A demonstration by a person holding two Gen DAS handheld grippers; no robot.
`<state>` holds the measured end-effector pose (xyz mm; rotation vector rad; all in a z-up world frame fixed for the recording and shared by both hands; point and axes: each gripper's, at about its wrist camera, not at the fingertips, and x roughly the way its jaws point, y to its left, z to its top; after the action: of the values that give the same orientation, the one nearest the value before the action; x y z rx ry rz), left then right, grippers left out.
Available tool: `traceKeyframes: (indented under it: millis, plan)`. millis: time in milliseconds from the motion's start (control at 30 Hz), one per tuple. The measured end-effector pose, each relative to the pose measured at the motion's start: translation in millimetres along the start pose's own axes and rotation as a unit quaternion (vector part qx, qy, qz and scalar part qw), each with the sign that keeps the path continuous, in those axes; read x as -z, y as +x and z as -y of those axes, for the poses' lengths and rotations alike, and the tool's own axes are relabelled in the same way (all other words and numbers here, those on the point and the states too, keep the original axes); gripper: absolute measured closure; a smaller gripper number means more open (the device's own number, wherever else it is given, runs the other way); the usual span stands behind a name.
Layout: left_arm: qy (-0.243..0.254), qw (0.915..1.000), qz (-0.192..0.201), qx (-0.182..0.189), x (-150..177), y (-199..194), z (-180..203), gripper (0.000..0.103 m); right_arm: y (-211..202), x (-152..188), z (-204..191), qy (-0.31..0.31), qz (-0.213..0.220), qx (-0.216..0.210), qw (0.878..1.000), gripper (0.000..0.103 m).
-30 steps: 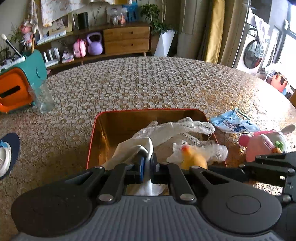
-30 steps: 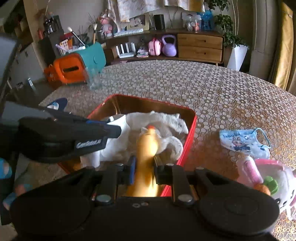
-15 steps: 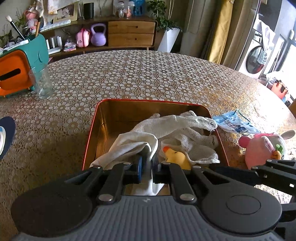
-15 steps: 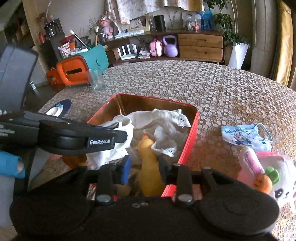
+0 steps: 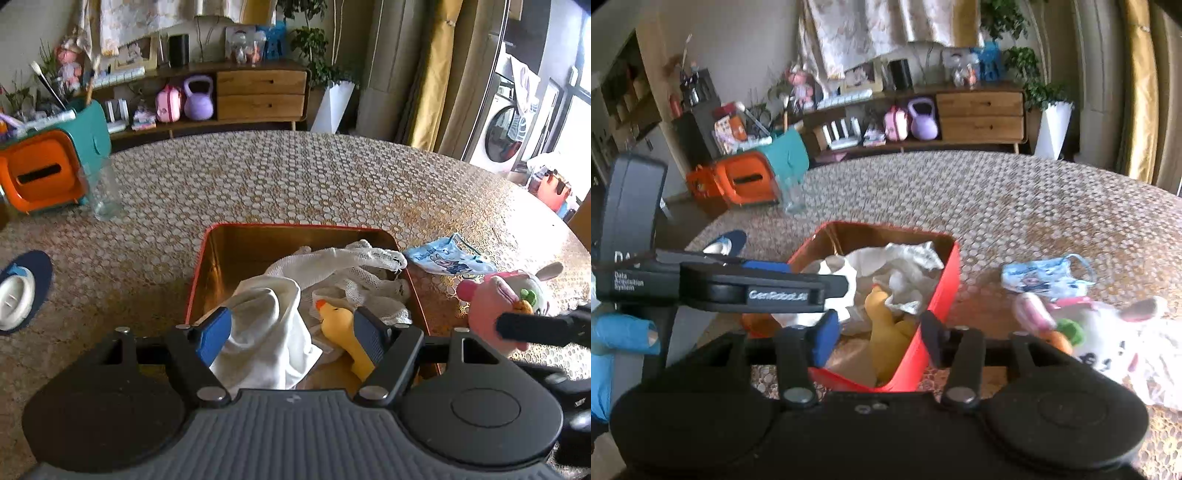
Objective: Organize soft objects
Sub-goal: 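Withdraw both open tools from the tin back over the table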
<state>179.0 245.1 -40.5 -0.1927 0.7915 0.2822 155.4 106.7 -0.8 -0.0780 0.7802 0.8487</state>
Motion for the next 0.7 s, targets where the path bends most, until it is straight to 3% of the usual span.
traceKeyframes:
  millis: [300, 467, 700]
  plan:
    - [0.023, 0.9988, 0.034, 0.026, 5.3, -47.4, 21.6, 0.027, -59.9, 9.3, 22.5, 0.036, 0.041, 0.000, 0.999, 0.040]
    - [0.038, 0.9962, 0.050, 0.061, 10.7, -71.7, 47.0, 0.022, -91.5, 22.3, 37.5, 0.064, 0.065, 0.017, 0.996, 0.036]
    - [0.056, 0.9903, 0.070, 0.106, 17.8, -95.0, 95.9, 0.017, -138.9, 48.6, 72.5, 0.113, 0.092, 0.056, 0.988, 0.021]
